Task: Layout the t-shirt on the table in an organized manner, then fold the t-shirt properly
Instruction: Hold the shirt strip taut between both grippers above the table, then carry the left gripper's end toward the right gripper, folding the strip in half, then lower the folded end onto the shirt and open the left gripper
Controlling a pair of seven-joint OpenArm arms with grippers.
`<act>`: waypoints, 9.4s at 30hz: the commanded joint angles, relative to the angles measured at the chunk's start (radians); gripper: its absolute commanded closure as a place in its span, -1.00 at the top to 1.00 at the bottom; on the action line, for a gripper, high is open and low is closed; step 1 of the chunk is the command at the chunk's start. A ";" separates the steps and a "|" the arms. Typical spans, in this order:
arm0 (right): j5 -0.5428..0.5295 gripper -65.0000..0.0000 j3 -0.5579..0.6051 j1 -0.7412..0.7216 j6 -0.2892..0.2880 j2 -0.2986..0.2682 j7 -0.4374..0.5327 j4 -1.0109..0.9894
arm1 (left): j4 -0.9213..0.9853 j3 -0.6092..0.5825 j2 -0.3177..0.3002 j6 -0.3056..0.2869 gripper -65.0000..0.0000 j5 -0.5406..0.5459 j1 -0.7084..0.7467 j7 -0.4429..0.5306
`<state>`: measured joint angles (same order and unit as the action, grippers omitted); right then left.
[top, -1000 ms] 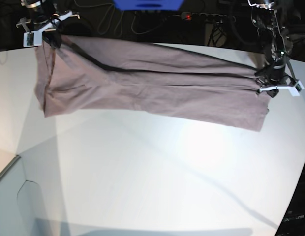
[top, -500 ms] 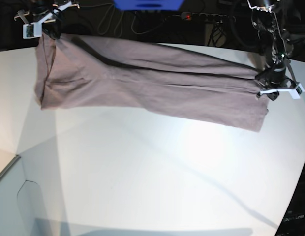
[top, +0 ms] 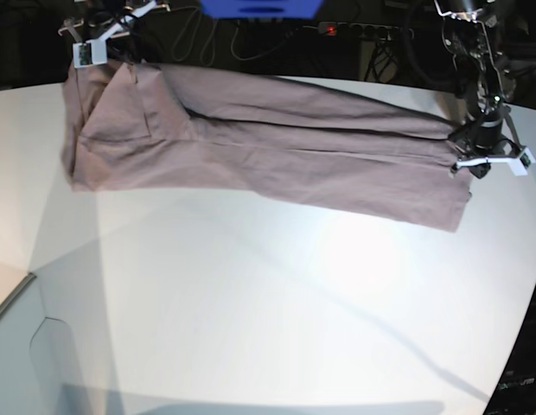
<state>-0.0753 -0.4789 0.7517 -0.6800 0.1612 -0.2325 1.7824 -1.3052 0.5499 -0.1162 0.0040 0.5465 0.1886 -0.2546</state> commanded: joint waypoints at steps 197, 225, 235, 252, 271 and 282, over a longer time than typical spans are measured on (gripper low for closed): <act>0.200 -1.00 -0.215 -0.510 -0.018 -0.099 0.018 -0.424 | -0.297 -0.807 -0.017 -0.003 -0.99 -0.009 0.131 0.025; 0.200 -1.00 -0.215 -0.509 -0.018 -0.097 0.018 -0.425 | -0.236 -1.046 -0.032 -0.003 -1.00 -0.179 0.050 0.024; 0.200 -1.00 -0.215 -0.509 -0.018 -0.097 0.018 -0.425 | -0.235 -1.046 -0.032 -0.003 -1.00 -0.179 0.050 0.019; 0.200 -1.00 -0.215 -0.505 -0.018 -0.097 0.018 -0.425 | -0.193 -1.163 -0.069 -0.003 -1.00 -0.179 0.009 0.022; 0.200 -1.00 -0.215 -0.505 -0.018 -0.097 0.018 -0.425 | -0.130 -1.166 -0.060 -0.003 -0.98 -0.179 -0.014 0.016; 0.200 -1.00 -0.215 -0.505 -0.018 -0.097 0.018 -0.425 | -0.132 -1.166 -0.060 -0.003 -0.98 -0.179 -0.014 0.016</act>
<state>0.1165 -0.6937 0.2420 -0.6827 0.0639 -0.1974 1.3518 -1.4208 -0.6170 -0.1822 0.0074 0.3664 0.1768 -0.2581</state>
